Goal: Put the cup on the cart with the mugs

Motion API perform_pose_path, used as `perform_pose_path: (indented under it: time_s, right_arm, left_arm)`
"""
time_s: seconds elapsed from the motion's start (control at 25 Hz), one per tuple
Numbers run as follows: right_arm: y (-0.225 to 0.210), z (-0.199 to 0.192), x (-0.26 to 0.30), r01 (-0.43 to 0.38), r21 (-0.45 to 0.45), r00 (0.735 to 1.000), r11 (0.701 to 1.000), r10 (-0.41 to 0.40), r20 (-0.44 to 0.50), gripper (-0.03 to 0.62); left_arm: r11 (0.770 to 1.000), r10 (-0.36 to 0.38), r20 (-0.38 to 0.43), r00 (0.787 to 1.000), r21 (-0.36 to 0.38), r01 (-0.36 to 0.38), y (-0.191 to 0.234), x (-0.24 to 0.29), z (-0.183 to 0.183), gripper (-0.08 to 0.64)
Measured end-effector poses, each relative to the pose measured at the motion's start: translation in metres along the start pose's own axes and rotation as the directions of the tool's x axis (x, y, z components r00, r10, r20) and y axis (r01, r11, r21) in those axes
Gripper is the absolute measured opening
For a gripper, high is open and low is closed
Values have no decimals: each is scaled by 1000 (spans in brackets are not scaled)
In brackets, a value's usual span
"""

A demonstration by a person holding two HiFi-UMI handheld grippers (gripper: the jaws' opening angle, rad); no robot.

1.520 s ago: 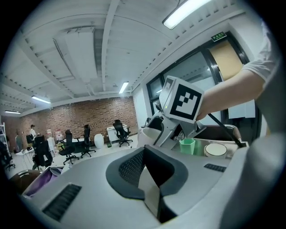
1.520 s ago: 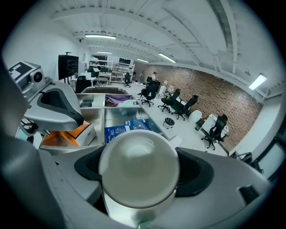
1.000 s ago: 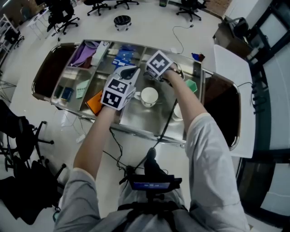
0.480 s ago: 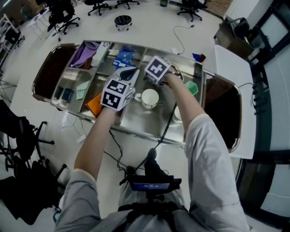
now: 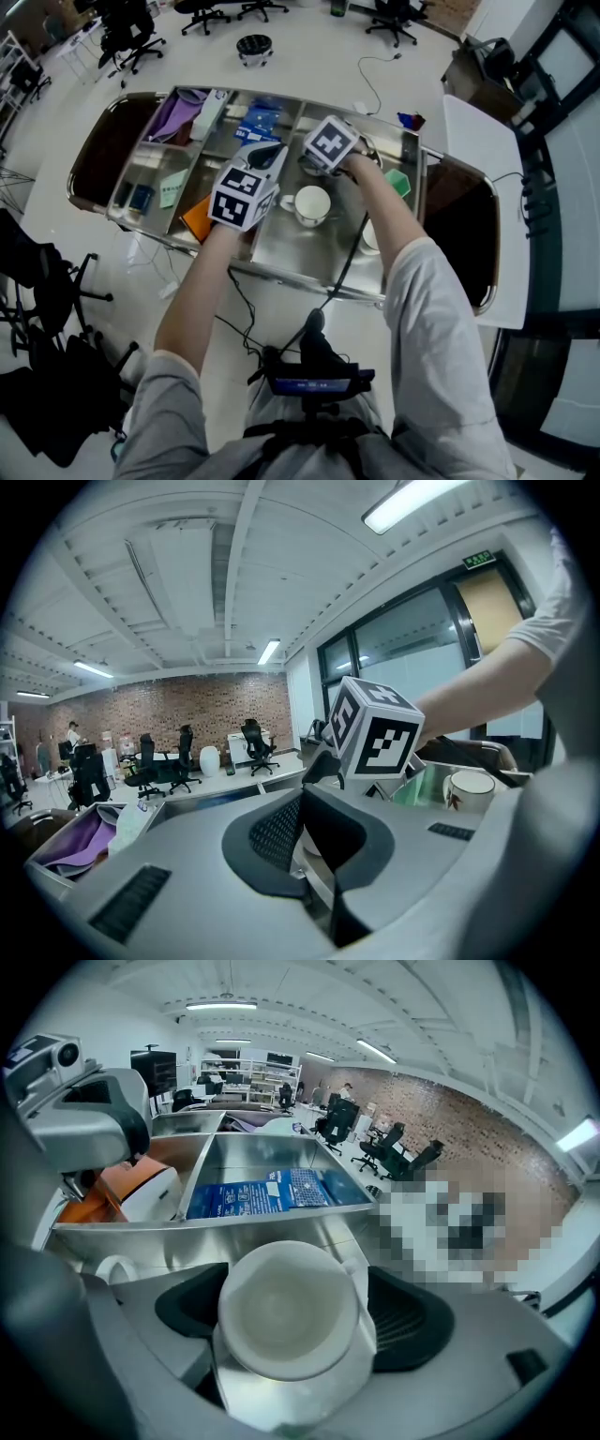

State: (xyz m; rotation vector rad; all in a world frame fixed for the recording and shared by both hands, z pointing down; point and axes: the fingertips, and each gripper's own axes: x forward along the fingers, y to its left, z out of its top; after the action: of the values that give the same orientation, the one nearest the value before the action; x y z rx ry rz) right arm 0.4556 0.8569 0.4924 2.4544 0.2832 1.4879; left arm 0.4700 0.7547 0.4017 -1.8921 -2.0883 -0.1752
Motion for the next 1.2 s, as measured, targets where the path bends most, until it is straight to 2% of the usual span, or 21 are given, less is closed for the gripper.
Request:
perform_pose_path:
  time_s: [0.2,0.28,0.4,0.44,0.68,0.76,0.88,1.04,1.2]
  right_arm:
    - [9,11,-12,-45,24,997,999,44,71,465]
    - [3,8,-24,0,37,999,999,-2,54,465]
    - [27,31,-40,-103,56,980,993,92,178,465]
    - [31,34,-47,-111,68,975,992,95,201,465]
    - [34,34,-109,-44,129,962,991,8,274,457]
    - [41,31,-129,-38,151,954,988,-9,301,407]
    - [50,23,-157,2,195,936,981,-71,345,283]
    - [67,15,-203,43,256,884,966,-156,441,145]
    - [97,2,-246,54,307,828,950,-214,519,33]
  left_arm:
    - [1000,-2,1,1000,8,2,-1,-7,0,3]
    - [1000,-5,10,1000,14,5,-3,-12,2,3]
    - [1000,-10,13,1000,25,10,-7,-24,7,3]
    - [999,-11,14,1000,30,11,-9,-29,9,3]
    - [999,-6,43,999,51,4,-18,-65,17,3]
    - [999,-9,48,999,51,7,-24,-79,16,3]
    - [999,-17,58,998,53,14,-35,-102,14,3]
    - [999,-18,77,997,49,15,-48,-136,9,3]
    - [999,-8,88,996,33,5,-58,-167,-3,3]
